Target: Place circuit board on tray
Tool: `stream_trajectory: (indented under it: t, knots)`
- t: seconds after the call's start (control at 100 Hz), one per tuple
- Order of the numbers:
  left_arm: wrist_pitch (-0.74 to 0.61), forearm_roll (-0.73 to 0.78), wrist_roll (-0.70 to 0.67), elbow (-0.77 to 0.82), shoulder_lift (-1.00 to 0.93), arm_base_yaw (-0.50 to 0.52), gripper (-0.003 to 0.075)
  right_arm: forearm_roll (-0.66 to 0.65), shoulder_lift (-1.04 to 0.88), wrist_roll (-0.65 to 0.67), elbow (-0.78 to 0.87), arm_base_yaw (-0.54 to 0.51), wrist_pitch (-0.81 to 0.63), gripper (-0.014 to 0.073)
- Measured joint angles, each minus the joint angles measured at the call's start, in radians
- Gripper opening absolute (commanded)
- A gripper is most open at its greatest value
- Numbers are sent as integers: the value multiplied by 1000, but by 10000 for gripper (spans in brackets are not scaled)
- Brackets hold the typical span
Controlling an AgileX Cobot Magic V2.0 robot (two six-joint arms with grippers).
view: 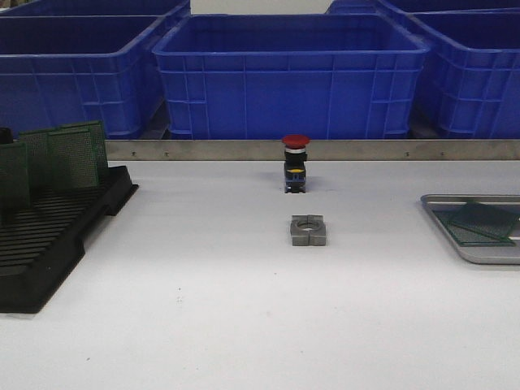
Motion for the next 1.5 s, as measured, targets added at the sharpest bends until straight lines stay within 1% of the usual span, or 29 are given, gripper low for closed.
stream_trajectory:
  t: [0.44,0.64,0.72,0.79,0.86,0.91,0.98,1.05,1.1,1.15,1.18,1.24,1.33,1.5]
  knots:
    - [0,-1,0,0,0,0,-20,0,0,0,0,0,123,-62]
    - [0,-1,0,2,0,0,-20,0,0,0,0,0,152,-62]
    - [-27,22,-16,15,0,0,-20,0,0,0,0,0,161,-62]
    - [-60,98,-113,40,0,0,-20,-2,0,0,0,0,165,-62]
    - [-94,216,-295,78,-2,0,-20,-2,0,0,0,0,171,-62]
    - [-113,336,-462,111,-14,2,-20,-2,0,0,0,0,173,-62]
    - [-138,477,-647,160,-37,10,-20,-2,0,0,0,0,172,-62]
    - [-171,589,-784,213,-67,24,-20,-4,0,0,0,0,173,-62]
    - [-188,648,-854,257,-92,35,-20,-4,0,0,0,0,175,-62]
    - [-194,687,-901,288,-123,42,-20,-4,0,0,0,0,177,-62]
    - [-178,703,-918,289,-138,47,-20,-4,0,0,0,0,177,-62]
    - [-190,727,-944,288,-155,49,-20,-6,0,0,0,0,179,-62]
    - [-176,760,-955,289,-155,50,-20,-8,0,0,0,0,183,-62]
    - [-180,772,-963,288,-155,50,-20,-8,0,0,2,0,188,-62]
